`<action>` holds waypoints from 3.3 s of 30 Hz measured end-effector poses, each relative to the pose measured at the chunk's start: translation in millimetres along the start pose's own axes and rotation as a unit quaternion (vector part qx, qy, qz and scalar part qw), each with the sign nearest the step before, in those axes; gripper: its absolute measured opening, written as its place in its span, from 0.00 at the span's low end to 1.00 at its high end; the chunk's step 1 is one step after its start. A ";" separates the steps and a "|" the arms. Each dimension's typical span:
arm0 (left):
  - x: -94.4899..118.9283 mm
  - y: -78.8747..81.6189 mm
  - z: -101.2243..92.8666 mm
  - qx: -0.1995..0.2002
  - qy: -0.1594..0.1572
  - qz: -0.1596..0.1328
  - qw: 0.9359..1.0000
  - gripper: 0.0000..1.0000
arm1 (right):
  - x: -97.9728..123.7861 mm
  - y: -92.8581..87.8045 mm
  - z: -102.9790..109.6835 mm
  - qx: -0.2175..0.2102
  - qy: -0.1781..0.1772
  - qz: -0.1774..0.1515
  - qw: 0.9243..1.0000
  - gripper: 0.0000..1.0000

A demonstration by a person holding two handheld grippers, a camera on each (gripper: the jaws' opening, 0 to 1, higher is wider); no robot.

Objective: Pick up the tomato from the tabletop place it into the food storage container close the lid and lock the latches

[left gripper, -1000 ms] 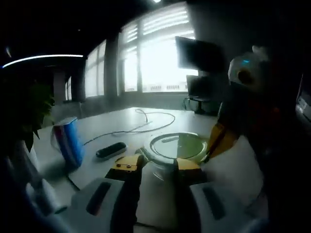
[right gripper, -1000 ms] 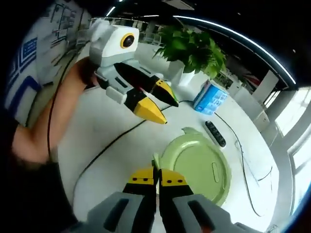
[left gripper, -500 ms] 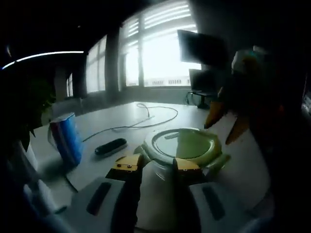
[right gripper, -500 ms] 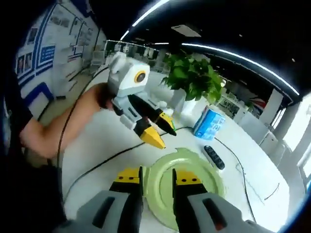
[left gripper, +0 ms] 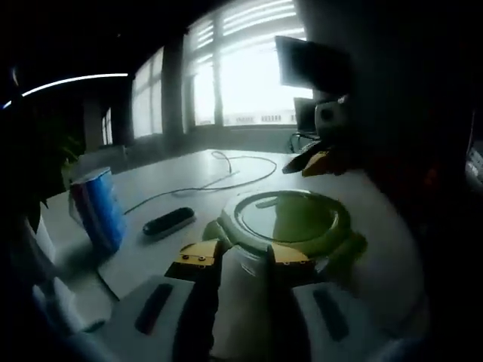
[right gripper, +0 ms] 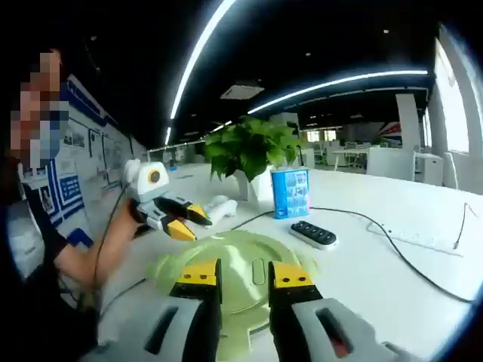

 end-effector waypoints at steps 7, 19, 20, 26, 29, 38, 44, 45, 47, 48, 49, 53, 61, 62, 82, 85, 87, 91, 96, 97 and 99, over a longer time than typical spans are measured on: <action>-1.8 -0.1 -1.5 -0.014 0.006 0.008 1.000 0.14 | 30.9 -39.7 6.9 0.077 -0.021 0.077 0.994 0.42; -6.9 -8.3 -4.0 -0.028 0.010 0.027 0.999 0.13 | 6.2 -64.1 28.2 0.172 -0.066 0.179 0.967 0.38; -6.7 -8.5 -3.9 -0.028 0.010 0.027 0.999 0.13 | 4.8 -64.6 27.9 0.185 -0.073 0.181 0.963 0.38; -8.5 -10.6 -7.0 -0.032 0.006 0.035 0.999 0.13 | 10.6 -49.9 26.4 0.118 -0.063 0.139 0.981 0.31; -8.3 -10.9 -11.2 -0.044 0.003 0.040 0.998 0.13 | 9.5 -51.3 21.3 0.101 -0.058 0.146 0.982 0.30; 3.6 0.7 3.8 -0.018 0.029 0.002 0.999 0.15 | 11.0 -52.0 22.7 0.116 -0.061 0.146 0.980 0.30; 5.4 25.5 0.9 0.022 0.016 -0.061 0.998 0.16 | 8.6 -51.3 20.9 0.133 -0.075 0.144 0.978 0.30; 4.9 26.0 -0.7 0.022 0.012 -0.061 0.998 0.17 | 9.4 -50.8 19.7 0.134 -0.076 0.143 0.978 0.30; 0.4 26.3 -10.9 0.008 -0.005 -0.054 0.998 0.18 | 10.2 -51.4 20.4 0.136 -0.076 0.141 0.978 0.29; -1.2 25.2 -13.9 0.001 -0.010 -0.049 0.999 0.19 | 10.9 -52.6 24.8 0.138 -0.066 0.141 0.978 0.29; -2.8 24.2 -16.3 -0.002 -0.015 -0.046 0.999 0.20 | 11.0 -53.0 26.5 0.135 -0.061 0.141 0.979 0.29; -11.7 19.4 -23.0 -0.017 -0.021 -0.028 0.999 0.20 | 11.1 -54.8 30.0 0.133 -0.054 0.141 0.979 0.29; -16.6 25.0 -39.6 -0.054 -0.036 -0.021 0.998 0.20 | 11.2 -54.9 28.5 0.148 -0.059 0.138 0.977 0.29; -18.5 27.3 -43.3 -0.062 -0.043 -0.024 0.997 0.20 | 11.2 -55.2 27.6 0.149 -0.058 0.137 0.978 0.29; -66.5 32.3 -60.4 -0.106 -0.084 0.175 0.975 0.22 | 11.3 -56.5 28.8 0.152 -0.052 0.135 0.978 0.29; -72.5 29.1 -60.1 -0.086 -0.088 0.206 0.971 0.22 | 11.0 -57.0 28.5 0.163 -0.055 0.137 0.976 0.29; -77.2 28.4 -57.8 -0.045 -0.083 0.225 0.970 0.20 | 11.4 -57.3 27.9 0.162 -0.052 0.135 0.976 0.29; -83.7 31.9 -56.7 -0.056 -0.077 0.228 0.969 0.21 | 10.7 -57.4 26.5 0.161 -0.049 0.133 0.977 0.29; -89.5 34.2 -56.4 -0.055 -0.080 0.228 0.969 0.22 | 11.9 -57.5 26.0 0.167 -0.049 0.132 0.976 0.29; -89.0 34.2 -56.5 -0.054 -0.082 0.230 0.968 0.24 | 12.5 -57.3 25.0 0.170 -0.051 0.132 0.975 0.29; -88.1 34.3 -53.5 -0.050 -0.079 0.232 0.968 0.26 | 14.2 -55.0 22.8 0.189 -0.060 0.132 0.971 0.29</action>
Point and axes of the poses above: the point that each gripper's makers call its tool centre point, and the gripper's own axes: x roughly backward along the fingers, z roughly to its left, y roughly out of its top, the point moved 3 cm from there along x, roughly backward along the fingers, and after that the axes turned 12 degrees about z, right-handed, at the moved point
